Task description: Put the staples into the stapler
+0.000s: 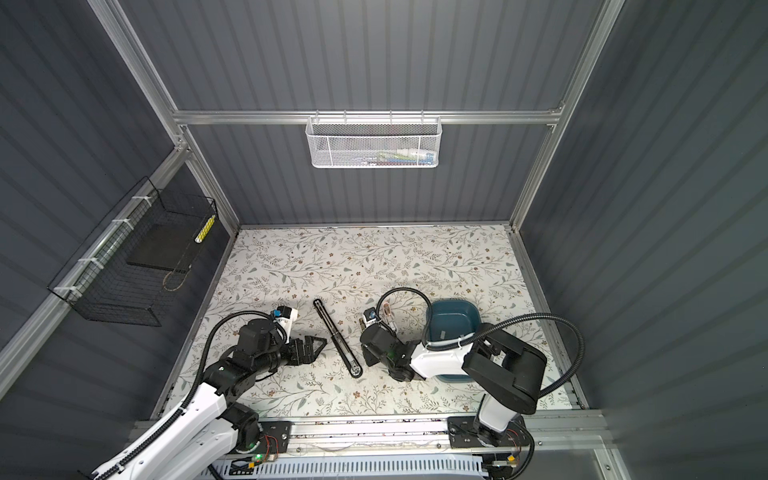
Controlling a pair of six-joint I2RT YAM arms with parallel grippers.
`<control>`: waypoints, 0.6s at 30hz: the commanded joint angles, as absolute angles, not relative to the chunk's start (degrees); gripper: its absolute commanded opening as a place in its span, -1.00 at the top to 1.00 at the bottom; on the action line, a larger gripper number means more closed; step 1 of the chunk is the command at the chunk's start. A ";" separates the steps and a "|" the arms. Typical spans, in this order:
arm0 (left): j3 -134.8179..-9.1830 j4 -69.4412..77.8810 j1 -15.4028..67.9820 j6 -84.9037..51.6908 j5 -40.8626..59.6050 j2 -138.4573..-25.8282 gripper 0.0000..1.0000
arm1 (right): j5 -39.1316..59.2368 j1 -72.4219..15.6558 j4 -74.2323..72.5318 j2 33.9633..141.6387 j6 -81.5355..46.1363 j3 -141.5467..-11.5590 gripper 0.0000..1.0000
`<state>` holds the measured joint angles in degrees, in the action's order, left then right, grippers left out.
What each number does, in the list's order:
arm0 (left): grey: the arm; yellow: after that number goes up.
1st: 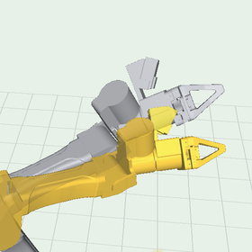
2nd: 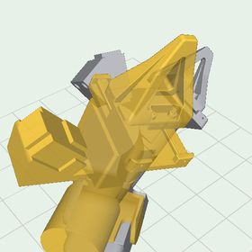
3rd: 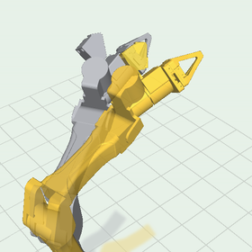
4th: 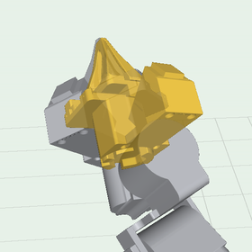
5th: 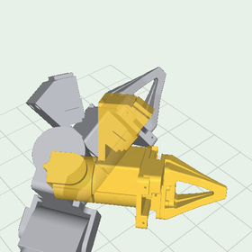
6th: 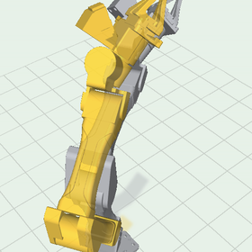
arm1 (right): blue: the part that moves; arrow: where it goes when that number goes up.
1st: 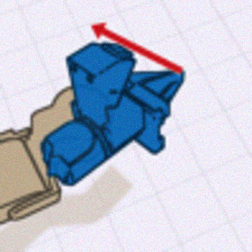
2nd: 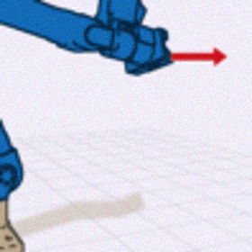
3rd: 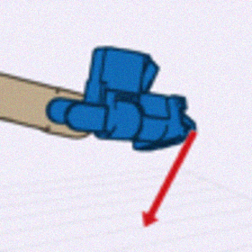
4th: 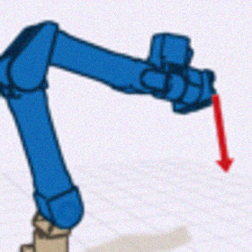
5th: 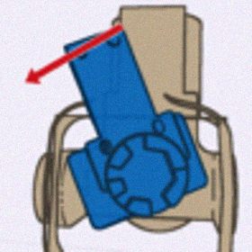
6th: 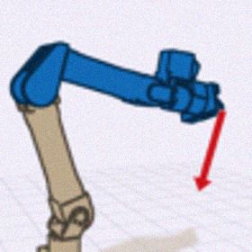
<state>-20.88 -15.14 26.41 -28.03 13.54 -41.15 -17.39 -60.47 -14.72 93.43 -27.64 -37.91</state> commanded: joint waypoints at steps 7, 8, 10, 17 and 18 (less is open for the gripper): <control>-20.70 -15.07 26.19 -26.90 13.82 -40.75 -0.99 | -15.92 -61.32 -6.82 93.96 -27.87 -39.23 0.50; -20.69 -15.10 26.19 -26.90 13.80 -40.73 -0.99 | -15.85 -61.35 -6.56 93.87 -27.70 -39.49 0.48; -20.70 -15.11 26.19 -26.92 13.81 -40.75 -0.99 | -15.84 -61.30 -6.08 93.61 -27.60 -39.81 0.42; -20.72 -15.12 26.19 -26.90 13.93 -40.69 -0.99 | -16.59 -61.35 -4.33 92.22 -26.90 -41.03 0.29; -20.62 -15.10 26.19 -26.90 13.93 -40.64 -0.99 | -16.78 -61.34 -4.21 91.66 -26.92 -41.04 0.25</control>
<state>-20.88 -15.14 26.41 -28.03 13.56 -41.12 -16.10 -61.04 -6.48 93.34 -27.57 -39.66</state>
